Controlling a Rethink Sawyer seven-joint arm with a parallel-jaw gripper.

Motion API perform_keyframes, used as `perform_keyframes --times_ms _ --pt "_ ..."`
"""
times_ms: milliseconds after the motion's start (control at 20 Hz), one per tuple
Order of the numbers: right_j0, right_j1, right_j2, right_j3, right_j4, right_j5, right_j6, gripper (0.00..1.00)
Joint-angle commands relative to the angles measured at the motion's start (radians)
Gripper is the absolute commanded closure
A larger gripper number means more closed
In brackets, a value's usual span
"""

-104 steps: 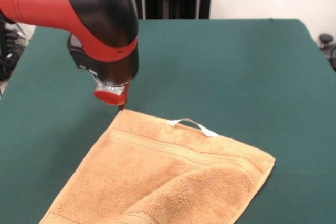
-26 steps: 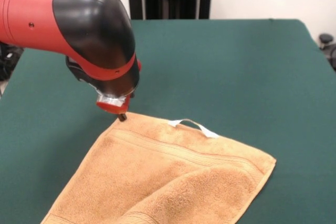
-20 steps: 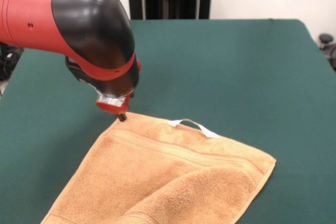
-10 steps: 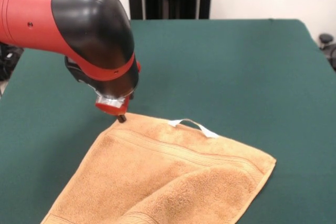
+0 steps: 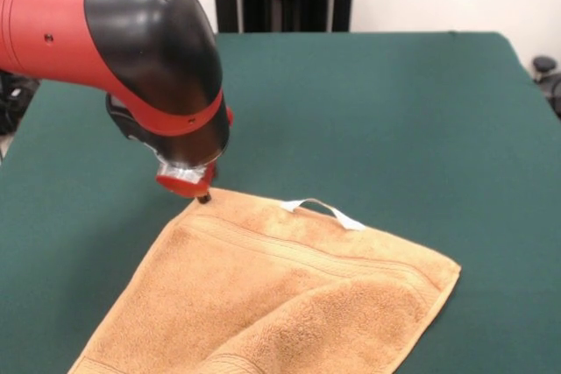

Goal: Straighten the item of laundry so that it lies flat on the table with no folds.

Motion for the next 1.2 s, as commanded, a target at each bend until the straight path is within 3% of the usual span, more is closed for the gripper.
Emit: perform_keyframes --times_ms 50,150,800,1200 --pt "0.009 0.094 0.106 0.075 -0.044 -0.326 0.114 1.0" --pt "-0.003 0.092 0.116 0.095 -0.04 -0.37 0.104 1.0" --pt "0.007 0.097 0.102 0.081 -0.04 -0.326 0.106 1.0" --pt "0.043 0.073 0.038 0.088 -0.048 -0.093 0.11 1.0"
